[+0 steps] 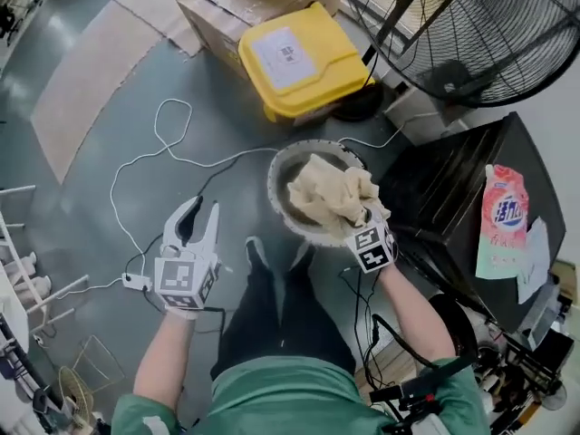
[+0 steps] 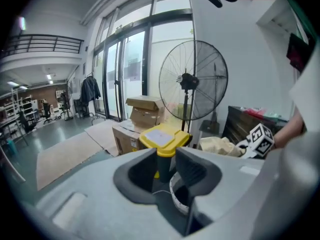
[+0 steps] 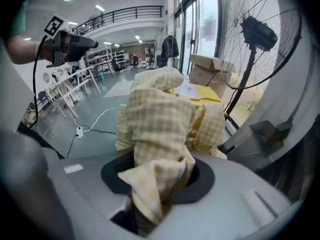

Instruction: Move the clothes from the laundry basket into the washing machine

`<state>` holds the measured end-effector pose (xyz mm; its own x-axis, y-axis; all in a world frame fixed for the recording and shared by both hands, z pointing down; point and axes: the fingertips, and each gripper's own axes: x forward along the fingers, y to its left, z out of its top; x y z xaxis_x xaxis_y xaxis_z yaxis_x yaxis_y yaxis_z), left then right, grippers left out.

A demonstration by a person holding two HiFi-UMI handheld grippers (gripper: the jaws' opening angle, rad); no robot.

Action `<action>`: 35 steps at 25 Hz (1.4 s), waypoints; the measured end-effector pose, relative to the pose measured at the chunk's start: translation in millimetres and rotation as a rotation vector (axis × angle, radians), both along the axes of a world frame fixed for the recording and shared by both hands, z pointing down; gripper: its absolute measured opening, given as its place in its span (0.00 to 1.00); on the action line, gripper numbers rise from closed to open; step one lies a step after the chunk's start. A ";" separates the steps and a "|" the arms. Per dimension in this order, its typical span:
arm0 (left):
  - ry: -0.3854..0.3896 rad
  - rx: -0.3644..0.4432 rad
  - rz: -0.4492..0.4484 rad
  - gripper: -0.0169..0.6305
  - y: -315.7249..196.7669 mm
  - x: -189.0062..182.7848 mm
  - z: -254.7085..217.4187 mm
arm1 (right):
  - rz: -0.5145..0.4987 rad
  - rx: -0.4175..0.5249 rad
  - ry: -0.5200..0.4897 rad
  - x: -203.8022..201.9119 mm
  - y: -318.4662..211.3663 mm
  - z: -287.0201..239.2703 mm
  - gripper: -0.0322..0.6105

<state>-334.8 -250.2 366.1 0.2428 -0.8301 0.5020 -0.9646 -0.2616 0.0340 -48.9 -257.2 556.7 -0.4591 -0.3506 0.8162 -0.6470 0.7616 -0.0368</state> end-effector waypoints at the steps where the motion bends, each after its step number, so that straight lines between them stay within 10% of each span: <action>1: -0.004 0.017 -0.005 0.20 -1.3 1.7 -14.9 | 0.020 0.015 -0.016 2.4 -2.6 -19.3 0.28; 15: -0.035 0.188 -0.030 0.20 18.0 42.0 -163.0 | 0.223 0.186 -0.264 23.9 -5.2 -219.4 0.28; 35: 0.072 0.250 0.309 0.20 56.7 71.5 -184.8 | 0.648 0.364 -0.294 56.6 106.2 -308.1 0.28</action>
<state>-263.3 -193.5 181.3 0.5277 -0.8066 0.2665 -0.8364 -0.5480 -0.0025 7.7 -151.0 248.6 -0.2514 -0.8426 0.4763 -0.9674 0.2346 -0.0956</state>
